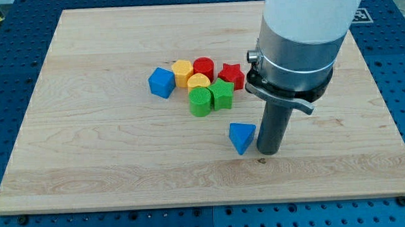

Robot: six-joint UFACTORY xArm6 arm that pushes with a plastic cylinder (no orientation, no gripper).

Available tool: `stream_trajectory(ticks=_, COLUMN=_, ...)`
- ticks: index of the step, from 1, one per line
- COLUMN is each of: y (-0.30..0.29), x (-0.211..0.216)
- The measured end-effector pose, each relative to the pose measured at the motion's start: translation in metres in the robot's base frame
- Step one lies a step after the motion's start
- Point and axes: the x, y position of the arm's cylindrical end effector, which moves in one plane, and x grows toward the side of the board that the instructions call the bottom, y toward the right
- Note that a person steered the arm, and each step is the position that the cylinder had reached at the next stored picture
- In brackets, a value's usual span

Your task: Pull blue triangle to form a group of blocks

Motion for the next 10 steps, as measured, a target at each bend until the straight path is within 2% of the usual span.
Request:
stream_trajectory(ticks=1, y=0.01, x=-0.014)
stream_trajectory(ticks=3, y=-0.055, x=-0.019)
stream_trajectory(ticks=6, y=-0.072, x=0.012)
stream_trajectory(ticks=7, y=-0.106, x=-0.005)
stream_trajectory(ticks=10, y=-0.157, x=-0.019)
